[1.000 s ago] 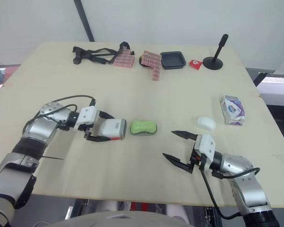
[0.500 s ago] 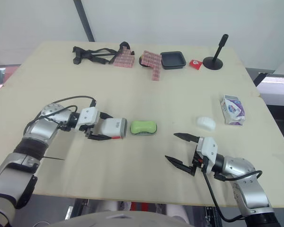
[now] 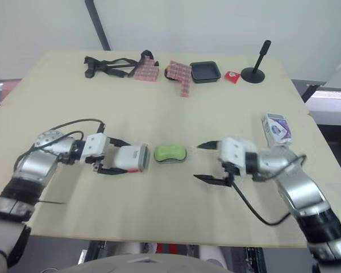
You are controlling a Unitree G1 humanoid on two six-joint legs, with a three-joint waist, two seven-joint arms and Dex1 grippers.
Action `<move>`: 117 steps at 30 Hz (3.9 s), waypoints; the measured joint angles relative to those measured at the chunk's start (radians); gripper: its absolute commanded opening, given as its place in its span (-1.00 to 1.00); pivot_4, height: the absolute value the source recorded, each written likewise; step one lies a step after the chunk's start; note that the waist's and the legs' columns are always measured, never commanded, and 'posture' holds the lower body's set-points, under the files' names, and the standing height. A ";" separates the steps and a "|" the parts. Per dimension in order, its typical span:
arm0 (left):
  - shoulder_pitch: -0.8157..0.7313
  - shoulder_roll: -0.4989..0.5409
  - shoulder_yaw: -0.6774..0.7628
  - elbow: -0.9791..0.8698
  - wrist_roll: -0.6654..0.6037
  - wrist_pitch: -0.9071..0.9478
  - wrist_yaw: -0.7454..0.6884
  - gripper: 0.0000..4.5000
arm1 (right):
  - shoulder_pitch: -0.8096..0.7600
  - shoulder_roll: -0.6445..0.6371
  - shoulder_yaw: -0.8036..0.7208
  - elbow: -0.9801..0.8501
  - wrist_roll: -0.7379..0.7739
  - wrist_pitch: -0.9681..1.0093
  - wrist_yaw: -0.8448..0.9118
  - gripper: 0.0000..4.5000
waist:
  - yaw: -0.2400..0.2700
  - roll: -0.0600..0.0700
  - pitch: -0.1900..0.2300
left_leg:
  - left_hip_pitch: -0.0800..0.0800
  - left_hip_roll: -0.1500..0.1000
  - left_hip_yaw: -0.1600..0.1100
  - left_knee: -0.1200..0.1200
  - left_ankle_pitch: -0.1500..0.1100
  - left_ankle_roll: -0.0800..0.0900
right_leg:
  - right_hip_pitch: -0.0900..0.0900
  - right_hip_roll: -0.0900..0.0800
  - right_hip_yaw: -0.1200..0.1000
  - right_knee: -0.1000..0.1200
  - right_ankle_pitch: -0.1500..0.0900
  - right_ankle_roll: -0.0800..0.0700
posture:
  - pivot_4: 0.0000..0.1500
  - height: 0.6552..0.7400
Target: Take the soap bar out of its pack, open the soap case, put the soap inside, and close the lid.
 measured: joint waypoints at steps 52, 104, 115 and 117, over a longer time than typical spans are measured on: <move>0.122 0.002 0.006 -0.188 -0.027 0.106 0.063 0.53 | -0.476 0.330 0.415 0.374 -0.273 0.335 -0.009 0.76 | 0.002 0.000 0.000 | 0.004 0.000 0.001 0.001 0.001 -0.001 | -0.004 0.000 -0.002 0.005 0.000 -0.001 | 1.00 1.00; 0.033 -0.143 -0.073 -0.160 0.014 0.144 0.178 0.53 | -0.514 0.124 0.449 0.009 -0.257 0.589 0.123 0.13 | 0.029 0.000 0.000 | 0.001 0.001 0.002 0.003 0.002 -0.001 | -0.007 0.002 0.004 0.007 0.000 -0.001 | 1.00 1.00; 0.033 -0.163 -0.077 -0.160 0.027 0.152 0.195 0.53 | -0.560 0.147 0.496 -0.002 -0.275 0.665 0.095 0.13 | 0.028 0.000 0.000 | 0.001 0.001 0.002 0.003 0.002 -0.001 | -0.008 0.002 0.004 0.007 0.000 -0.001 | 1.00 1.00; 0.033 -0.171 -0.078 -0.162 0.026 0.152 0.196 0.53 | -0.562 0.162 0.496 -0.003 -0.274 0.676 0.086 0.13 | 0.029 0.000 0.000 | 0.001 0.001 0.002 0.003 0.002 -0.001 | -0.008 0.002 0.004 0.008 0.000 -0.001 | 1.00 1.00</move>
